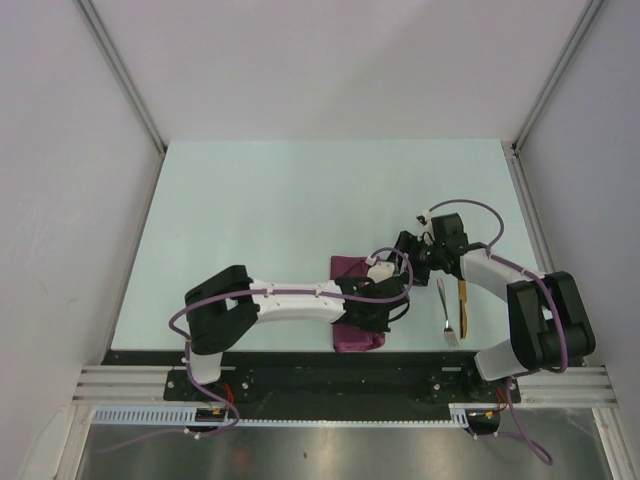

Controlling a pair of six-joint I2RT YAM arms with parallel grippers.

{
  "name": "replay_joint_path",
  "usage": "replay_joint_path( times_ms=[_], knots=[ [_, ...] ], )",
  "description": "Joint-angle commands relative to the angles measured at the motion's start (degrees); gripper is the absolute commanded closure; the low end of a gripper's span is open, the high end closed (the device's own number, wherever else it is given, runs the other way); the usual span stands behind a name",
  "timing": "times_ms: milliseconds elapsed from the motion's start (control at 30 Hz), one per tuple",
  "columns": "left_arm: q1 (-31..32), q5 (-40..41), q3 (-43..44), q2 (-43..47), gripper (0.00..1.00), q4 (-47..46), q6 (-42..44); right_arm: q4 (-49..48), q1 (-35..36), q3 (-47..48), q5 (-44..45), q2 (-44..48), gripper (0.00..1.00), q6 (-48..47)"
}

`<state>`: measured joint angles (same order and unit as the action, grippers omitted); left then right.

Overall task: Fold the napkin into a case and place the utensils inside
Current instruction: Pick up the 2/3-rectangle-folded napkin from the center of the board.

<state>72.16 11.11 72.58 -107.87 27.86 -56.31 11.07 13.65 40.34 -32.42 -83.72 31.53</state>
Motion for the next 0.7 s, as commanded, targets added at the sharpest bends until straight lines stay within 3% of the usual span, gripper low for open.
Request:
replay_joint_path(
  times_ms=[0, 667],
  knots=[
    [-0.4, -1.2, -1.3, 4.2, 1.0, -2.4, 0.6, -3.3, 1.7, -0.9, 0.1, 0.1, 0.28, 1.3],
    [-0.7, -1.6, -4.1, 7.0, 1.0, -4.2, 0.5, -19.6, 3.3, -8.9, -2.5, -5.7, 0.48, 6.7]
  ],
)
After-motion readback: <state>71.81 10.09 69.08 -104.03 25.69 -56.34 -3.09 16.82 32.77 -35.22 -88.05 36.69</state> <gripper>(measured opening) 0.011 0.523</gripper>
